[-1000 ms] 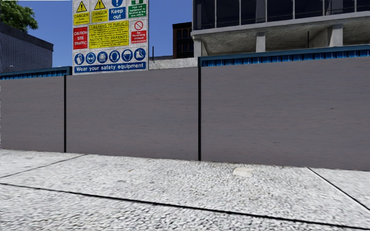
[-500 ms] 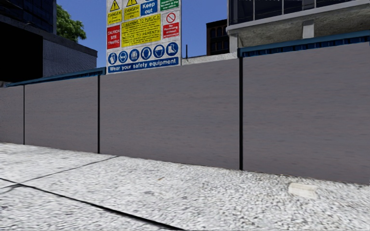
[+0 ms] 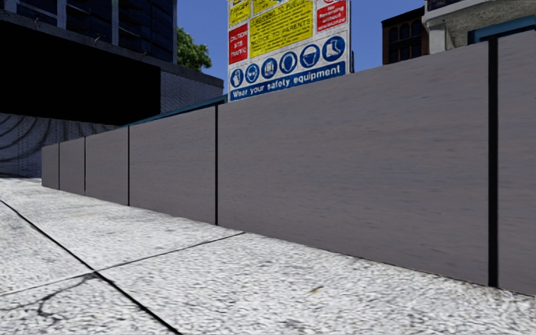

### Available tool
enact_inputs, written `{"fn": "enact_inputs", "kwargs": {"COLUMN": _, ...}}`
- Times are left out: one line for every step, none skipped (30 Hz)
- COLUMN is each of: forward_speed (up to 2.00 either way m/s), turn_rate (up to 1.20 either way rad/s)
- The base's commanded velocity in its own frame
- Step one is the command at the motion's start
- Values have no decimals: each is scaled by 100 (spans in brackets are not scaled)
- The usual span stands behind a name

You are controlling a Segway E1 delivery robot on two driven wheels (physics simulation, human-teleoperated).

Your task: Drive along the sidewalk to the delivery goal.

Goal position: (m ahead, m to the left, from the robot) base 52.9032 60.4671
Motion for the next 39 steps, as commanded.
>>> {"fn": "enact_inputs", "kwargs": {"forward_speed": 170, "turn_rate": 77}}
{"fn": "enact_inputs", "kwargs": {"forward_speed": 170, "turn_rate": 77}}
{"fn": "enact_inputs", "kwargs": {"forward_speed": 200, "turn_rate": 77}}
{"fn": "enact_inputs", "kwargs": {"forward_speed": 200, "turn_rate": 77}}
{"fn": "enact_inputs", "kwargs": {"forward_speed": 200, "turn_rate": 77}}
{"fn": "enact_inputs", "kwargs": {"forward_speed": 200, "turn_rate": 77}}
{"fn": "enact_inputs", "kwargs": {"forward_speed": 200, "turn_rate": 77}}
{"fn": "enact_inputs", "kwargs": {"forward_speed": 200, "turn_rate": 77}}
{"fn": "enact_inputs", "kwargs": {"forward_speed": 200, "turn_rate": 77}}
{"fn": "enact_inputs", "kwargs": {"forward_speed": 200, "turn_rate": 77}}
{"fn": "enact_inputs", "kwargs": {"forward_speed": 200, "turn_rate": 77}}
{"fn": "enact_inputs", "kwargs": {"forward_speed": 200, "turn_rate": 77}}
{"fn": "enact_inputs", "kwargs": {"forward_speed": 200, "turn_rate": 77}}
{"fn": "enact_inputs", "kwargs": {"forward_speed": 200, "turn_rate": 77}}
{"fn": "enact_inputs", "kwargs": {"forward_speed": 200, "turn_rate": 77}}
{"fn": "enact_inputs", "kwargs": {"forward_speed": 200, "turn_rate": 77}}
{"fn": "enact_inputs", "kwargs": {"forward_speed": 200, "turn_rate": 77}}
{"fn": "enact_inputs", "kwargs": {"forward_speed": 200, "turn_rate": 77}}
{"fn": "enact_inputs", "kwargs": {"forward_speed": 200, "turn_rate": 77}}
{"fn": "enact_inputs", "kwargs": {"forward_speed": 200, "turn_rate": 77}}
{"fn": "enact_inputs", "kwargs": {"forward_speed": 200, "turn_rate": 77}}
{"fn": "enact_inputs", "kwargs": {"forward_speed": 200, "turn_rate": 77}}
{"fn": "enact_inputs", "kwargs": {"forward_speed": 200, "turn_rate": 77}}
{"fn": "enact_inputs", "kwargs": {"forward_speed": 200, "turn_rate": 77}}
{"fn": "enact_inputs", "kwargs": {"forward_speed": 200, "turn_rate": 77}}
{"fn": "enact_inputs", "kwargs": {"forward_speed": 200, "turn_rate": 77}}
{"fn": "enact_inputs", "kwargs": {"forward_speed": 200, "turn_rate": 77}}
{"fn": "enact_inputs", "kwargs": {"forward_speed": 200, "turn_rate": 77}}
{"fn": "enact_inputs", "kwargs": {"forward_speed": 200, "turn_rate": 77}}
{"fn": "enact_inputs", "kwargs": {"forward_speed": 200, "turn_rate": 77}}
{"fn": "enact_inputs", "kwargs": {"forward_speed": 200, "turn_rate": 77}}
{"fn": "enact_inputs", "kwargs": {"forward_speed": 200, "turn_rate": 77}}
{"fn": "enact_inputs", "kwargs": {"forward_speed": 200, "turn_rate": 77}}
{"fn": "enact_inputs", "kwargs": {"forward_speed": 200, "turn_rate": 77}}
{"fn": "enact_inputs", "kwargs": {"forward_speed": 200, "turn_rate": 77}}
{"fn": "enact_inputs", "kwargs": {"forward_speed": 200, "turn_rate": 77}}
{"fn": "enact_inputs", "kwargs": {"forward_speed": 200, "turn_rate": 77}}
{"fn": "enact_inputs", "kwargs": {"forward_speed": 200, "turn_rate": 69}}
{"fn": "enact_inputs", "kwargs": {"forward_speed": 200, "turn_rate": 69}}
